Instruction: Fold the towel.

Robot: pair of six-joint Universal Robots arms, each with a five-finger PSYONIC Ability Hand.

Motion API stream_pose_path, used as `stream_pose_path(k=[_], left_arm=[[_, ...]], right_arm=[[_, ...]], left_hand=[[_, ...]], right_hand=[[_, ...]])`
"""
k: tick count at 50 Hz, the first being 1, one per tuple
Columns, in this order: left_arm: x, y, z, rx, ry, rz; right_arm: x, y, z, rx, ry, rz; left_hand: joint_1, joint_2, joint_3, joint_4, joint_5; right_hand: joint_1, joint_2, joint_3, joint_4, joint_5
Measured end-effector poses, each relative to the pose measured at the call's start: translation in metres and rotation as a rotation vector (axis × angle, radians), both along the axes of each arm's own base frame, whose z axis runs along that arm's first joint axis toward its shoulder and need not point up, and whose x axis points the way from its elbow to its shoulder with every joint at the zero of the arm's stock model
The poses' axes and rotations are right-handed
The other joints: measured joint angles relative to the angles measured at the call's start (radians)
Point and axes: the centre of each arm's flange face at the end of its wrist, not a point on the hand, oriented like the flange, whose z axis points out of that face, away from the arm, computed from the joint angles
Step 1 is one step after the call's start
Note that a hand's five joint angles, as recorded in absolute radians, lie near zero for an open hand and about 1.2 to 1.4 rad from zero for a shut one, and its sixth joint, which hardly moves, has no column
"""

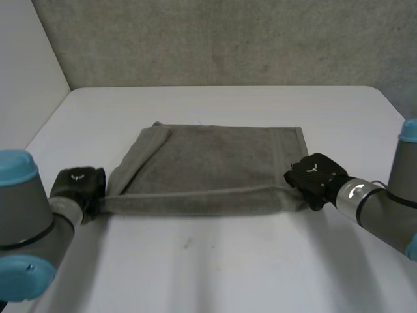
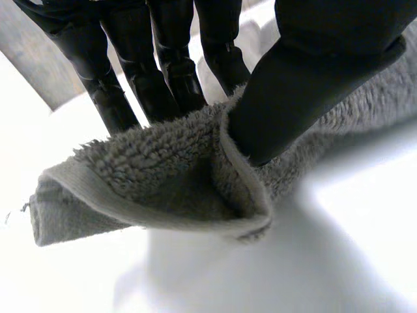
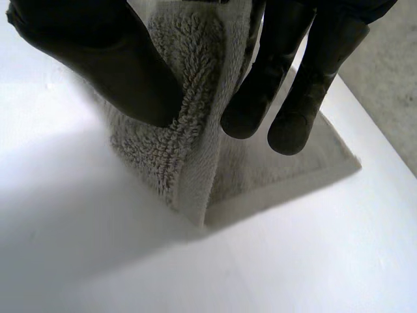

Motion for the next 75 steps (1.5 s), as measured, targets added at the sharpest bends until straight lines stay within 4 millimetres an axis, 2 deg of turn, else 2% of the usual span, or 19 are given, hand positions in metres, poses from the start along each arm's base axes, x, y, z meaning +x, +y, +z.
stream_pose_path(k=[4, 5, 7, 9, 11, 15, 21, 26, 34, 42, 54, 70, 75], left_arm=[[0.006, 0.01, 0.003, -0.004, -0.036, -0.005], [0.007, 0.012, 0.006, -0.012, -0.04, -0.006], [0.008, 0.017, 0.01, -0.024, -0.042, -0.011], [0.008, 0.021, 0.017, -0.044, -0.034, -0.027], [0.006, 0.025, 0.022, -0.062, -0.022, -0.049], [0.002, 0.031, 0.031, -0.094, 0.01, -0.109], [0.0, 0.035, 0.035, -0.107, 0.057, -0.205], [-0.001, 0.042, 0.03, -0.084, 0.082, -0.271], [-0.003, 0.071, 0.021, -0.037, 0.107, -0.375], [0.006, 0.084, 0.01, -0.035, -0.014, -0.405], [0.03, 0.069, -0.004, -0.034, -0.187, -0.363], [0.043, 0.041, -0.022, -0.045, -0.184, -0.308], [0.044, 0.035, -0.026, -0.035, -0.181, -0.309]], right_arm=[[-0.012, 0.003, 0.007, -0.005, -0.009, -0.036], [-0.017, 0.005, 0.01, -0.007, -0.013, -0.048], [-0.022, 0.007, 0.012, -0.008, -0.017, -0.065], [-0.03, 0.01, 0.012, -0.003, -0.023, -0.085], [-0.035, 0.013, 0.01, 0.002, -0.028, -0.098], [-0.046, 0.018, 0.004, 0.004, -0.045, -0.12], [-0.06, 0.015, -0.001, 0.005, -0.103, -0.167], [-0.064, 0.012, -0.001, 0.027, -0.161, -0.202], [-0.065, 0.01, 0.0, 0.062, -0.221, -0.233], [-0.064, 0.011, 0.0, 0.066, -0.225, -0.235], [-0.064, 0.012, -0.001, 0.068, -0.219, -0.233], [-0.064, 0.013, -0.002, 0.07, -0.215, -0.229], [-0.064, 0.013, -0.002, 0.07, -0.215, -0.228]], left_hand=[[0.0, -0.006, -0.006, -0.003, 0.0], [-0.029, -0.078, -0.078, -0.081, -0.04], [-0.23, -0.264, -0.239, -0.243, -0.218], [-0.564, -0.603, -0.593, -0.601, -0.598], [-0.782, -0.822, -0.81, -0.813, -0.795], [-0.923, -0.966, -0.964, -0.964, -0.944], [-0.933, -0.977, -0.976, -0.977, -0.954], [-0.886, -0.924, -0.926, -0.931, -0.9], [-0.762, -0.801, -0.799, -0.804, -0.777], [-0.608, -0.648, -0.647, -0.651, -0.625], [-0.593, -0.631, -0.631, -0.633, -0.609], [-0.588, -0.627, -0.626, -0.628, -0.606], [-0.421, -0.463, -0.462, -0.472, -0.446]], right_hand=[[0.0, 0.0, 0.0, 0.0, 0.0], [0.0, 0.0, 0.0, 0.0, 0.0], [0.0, 0.0, 0.001, 0.0, 0.004], [0.0, 0.0, 0.001, 0.0, 0.008], [0.0, 0.0, 0.001, 0.0, 0.009], [0.0, 0.0, 0.001, 0.0, 0.009], [0.0, 0.0, 0.001, 0.0, 0.009], [0.0, 0.0, 0.001, 0.0, 0.009], [0.0, 0.0, 0.001, 0.0, 0.009], [0.0, 0.0, 0.001, 0.0, 0.009], [0.0, 0.0, 0.001, 0.0, 0.009], [0.0, 0.0, 0.001, 0.0, 0.009], [0.0, 0.0, 0.001, 0.0, 0.009]])
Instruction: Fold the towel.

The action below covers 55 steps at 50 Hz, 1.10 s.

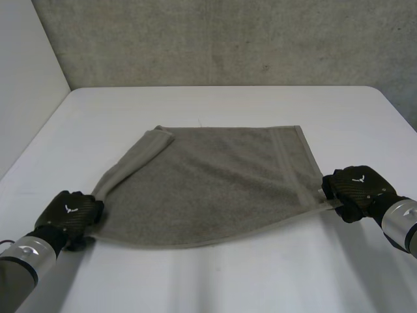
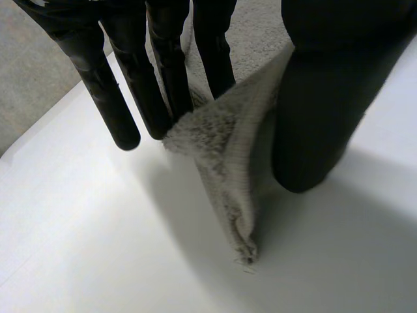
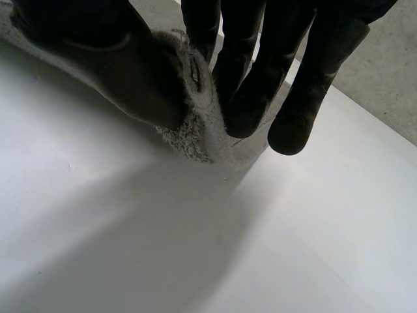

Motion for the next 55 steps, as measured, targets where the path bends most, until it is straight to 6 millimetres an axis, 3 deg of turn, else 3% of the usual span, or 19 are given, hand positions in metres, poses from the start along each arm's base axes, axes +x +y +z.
stream_pose_path(k=[13, 20, 23, 28, 36, 41, 44, 47, 55], left_arm=[[0.002, -0.016, 0.01, -0.05, 0.003, 0.009], [0.003, -0.02, 0.015, -0.069, 0.008, 0.015], [0.004, -0.024, 0.028, -0.108, 0.021, 0.028], [0.007, -0.028, 0.073, -0.224, 0.095, 0.063], [0.007, -0.014, 0.199, -0.455, 0.374, 0.093], [0.006, -0.002, 0.236, -0.449, 0.479, 0.094], [0.005, -0.003, 0.237, -0.412, 0.496, 0.101], [0.004, -0.012, 0.228, -0.344, 0.5, 0.112], [-0.011, -0.054, 0.177, -0.142, 0.432, 0.088]], right_arm=[[0.0, 0.0, 0.0, -0.002, 0.002, -0.001], [-0.001, -0.002, 0.002, -0.01, 0.004, -0.006], [-0.002, -0.003, 0.012, -0.035, 0.005, -0.01], [-0.004, 0.0, 0.059, -0.132, 0.001, -0.018], [-0.011, 0.02, 0.187, -0.417, -0.015, -0.037], [-0.015, 0.029, 0.236, -0.485, -0.022, -0.055], [-0.018, 0.025, 0.242, -0.456, -0.012, -0.065], [-0.023, 0.012, 0.235, -0.385, 0.016, -0.069], [-0.015, -0.028, 0.192, -0.208, 0.163, -0.007]], left_hand=[[0.385, 0.403, 0.403, 0.407, 0.398], [0.422, 0.451, 0.454, 0.463, 0.445], [0.426, 0.455, 0.459, 0.467, 0.446], [0.433, 0.457, 0.46, 0.468, 0.45], [0.44, 0.458, 0.461, 0.469, 0.455], [0.44, 0.458, 0.461, 0.469, 0.455], [0.44, 0.458, 0.461, 0.469, 0.455], [0.44, 0.458, 0.461, 0.469, 0.455], [0.445, 0.462, 0.461, 0.469, 0.46]], right_hand=[[0.0, 0.0, 0.0, 0.0, 0.0], [0.0, 0.0, 0.0, 0.0, 0.0], [0.0, 0.0, 0.001, 0.0, 0.0], [0.0, 0.0, 0.001, 0.0, 0.0], [0.0, 0.0, 0.001, 0.0, 0.0], [0.0, 0.0, 0.001, 0.0, 0.0], [0.0, 0.0, 0.001, 0.0, 0.0], [0.0, 0.0, 0.002, 0.0, 0.001], [0.0, 0.0, 0.002, 0.0, 0.001]])
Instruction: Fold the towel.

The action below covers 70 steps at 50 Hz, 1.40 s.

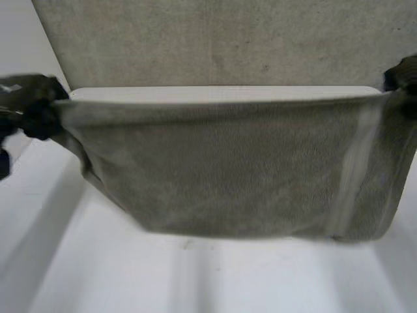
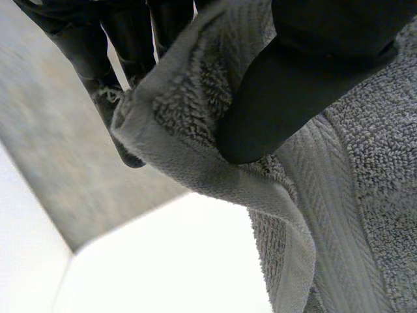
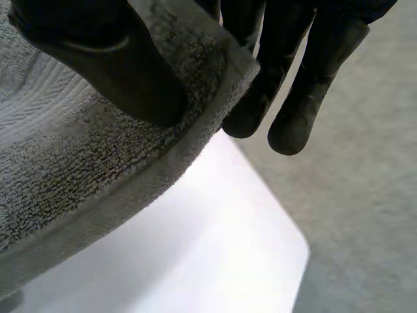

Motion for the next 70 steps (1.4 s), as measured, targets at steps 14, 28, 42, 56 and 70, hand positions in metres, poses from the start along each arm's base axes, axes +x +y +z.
stream_pose_path(k=[14, 28, 42, 56, 70], left_arm=[[-0.038, -0.091, 0.043, -0.224, -0.135, 0.034], [-0.025, -0.092, 0.14, -0.504, 0.199, 0.175], [-0.016, -0.072, -0.075, 0.05, 0.029, 0.16], [-0.011, -0.035, -0.164, 0.11, -0.24, 0.084], [-0.004, -0.035, -0.149, 0.075, -0.215, 0.116]], right_arm=[[0.064, -0.085, 0.034, -0.401, -0.04, -0.035], [0.065, -0.079, 0.1, -0.645, -0.39, -0.015], [0.077, -0.053, -0.107, 0.018, -0.142, 0.113], [0.067, -0.017, -0.212, 0.135, -0.024, 0.14], [0.06, 0.001, -0.211, 0.046, -0.04, 0.125]], left_hand=[[0.001, 0.001, 0.0, 0.001, 0.0], [0.001, 0.001, 0.0, 0.001, 0.001], [0.001, 0.001, 0.001, 0.002, 0.001], [0.001, 0.001, 0.001, 0.002, 0.001], [0.001, 0.001, 0.001, 0.002, 0.001]], right_hand=[[0.0, 0.0, 0.0, 0.0, 0.0], [0.0, 0.0, 0.0, 0.0, 0.002], [0.0, 0.0, 0.0, 0.0, 0.002], [-0.022, -0.024, -0.025, -0.025, -0.027], [-0.531, -0.536, -0.549, -0.545, -0.561]])
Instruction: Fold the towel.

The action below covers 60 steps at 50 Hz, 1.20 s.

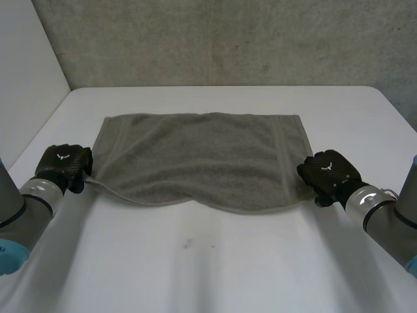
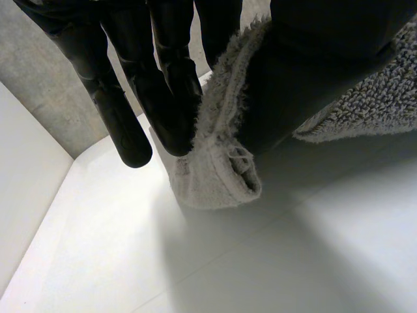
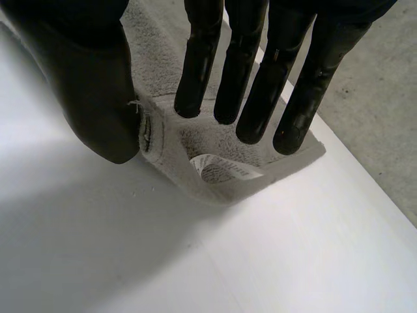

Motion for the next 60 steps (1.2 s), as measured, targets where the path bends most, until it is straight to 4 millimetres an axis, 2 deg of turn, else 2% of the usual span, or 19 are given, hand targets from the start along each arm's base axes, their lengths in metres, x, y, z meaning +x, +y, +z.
stream_pose_path(k=[5, 7, 9, 11, 12, 14, 19, 24, 26, 29, 38, 43, 48, 52, 56, 60], left_arm=[[0.001, 0.001, -0.004, 0.015, 0.005, 0.004], [0.002, 0.002, -0.006, 0.023, 0.004, 0.005], [0.003, 0.003, -0.007, 0.027, 0.004, 0.008], [0.004, 0.003, -0.008, 0.03, 0.003, 0.011], [0.006, 0.004, -0.009, 0.033, 0.002, 0.014], [0.007, 0.004, -0.009, 0.035, 0.001, 0.019], [0.012, 0.004, -0.01, 0.04, 0.0, 0.032], [0.015, 0.004, -0.011, 0.047, 0.002, 0.036], [0.016, 0.005, -0.012, 0.05, 0.005, 0.028], [0.014, 0.008, -0.011, 0.053, 0.015, 0.001], [0.011, 0.022, -0.003, 0.059, 0.034, -0.068], [0.01, 0.042, 0.003, 0.094, 0.019, -0.082], [0.016, 0.076, 0.016, 0.183, -0.061, -0.089], [0.025, 0.099, 0.026, 0.245, -0.146, -0.1], [0.029, 0.1, 0.036, 0.221, -0.199, -0.129], [0.028, 0.076, 0.044, 0.132, -0.197, -0.156]], right_arm=[[-0.002, 0.002, -0.006, -0.003, 0.001, -0.005], [-0.002, 0.002, -0.008, 0.0, 0.003, -0.007], [-0.002, 0.001, -0.009, 0.0, 0.003, -0.009], [-0.003, 0.001, -0.008, -0.002, 0.004, -0.013], [-0.004, -0.001, -0.006, -0.006, 0.004, -0.019], [-0.008, -0.003, -0.003, -0.017, 0.005, -0.037], [-0.017, -0.008, 0.009, -0.05, 0.013, -0.093], [-0.024, -0.012, 0.014, -0.067, 0.023, -0.131], [-0.025, -0.013, 0.014, -0.066, 0.027, -0.137], [-0.026, -0.013, 0.013, -0.063, 0.031, -0.141], [-0.026, -0.005, 0.021, -0.016, 0.044, -0.134], [-0.032, 0.01, 0.038, 0.069, 0.076, -0.13], [-0.058, 0.039, 0.064, 0.211, 0.21, -0.122], [-0.071, 0.053, 0.085, 0.226, 0.3, -0.088], [-0.075, 0.046, 0.097, 0.18, 0.314, -0.073], [-0.076, 0.021, 0.095, 0.142, 0.286, -0.075]], left_hand=[[0.0, 0.0, 0.0, 0.0, 0.0], [0.0, 0.0, 0.0, 0.0, 0.0], [0.0, 0.0, 0.0, 0.0, 0.0], [-0.063, -0.085, -0.068, -0.07, -0.053], [-0.2, -0.211, -0.194, -0.197, -0.189], [-0.291, -0.31, -0.308, -0.311, -0.302], [-0.382, -0.403, -0.401, -0.404, -0.394], [-0.313, -0.328, -0.327, -0.329, -0.33], [-0.144, -0.162, -0.162, -0.162, -0.151], [-0.055, -0.051, -0.053, -0.052, -0.056], [-0.019, -0.005, -0.005, -0.005, -0.011], [-0.019, -0.002, -0.004, -0.003, -0.011], [-0.019, -0.002, -0.002, -0.002, -0.011], [-0.015, -0.001, -0.002, -0.002, -0.011], [-0.014, -0.001, -0.001, -0.002, -0.011], [-0.006, -0.001, -0.001, -0.002, -0.005]], right_hand=[[0.268, 0.269, 0.268, 0.252, 0.26], [0.506, 0.503, 0.498, 0.499, 0.504], [0.536, 0.528, 0.544, 0.545, 0.553], [0.536, 0.528, 0.546, 0.546, 0.553], [0.536, 0.528, 0.546, 0.546, 0.553], [0.536, 0.528, 0.546, 0.546, 0.553], [0.536, 0.528, 0.546, 0.546, 0.553], [0.536, 0.528, 0.546, 0.546, 0.553], [0.536, 0.528, 0.546, 0.546, 0.553], [0.536, 0.528, 0.546, 0.546, 0.553], [0.536, 0.528, 0.547, 0.546, 0.553], [0.536, 0.528, 0.547, 0.546, 0.553], [0.536, 0.528, 0.547, 0.546, 0.553], [0.536, 0.528, 0.548, 0.546, 0.553], [0.536, 0.528, 0.548, 0.546, 0.553], [0.536, 0.534, 0.548, 0.546, 0.553]])
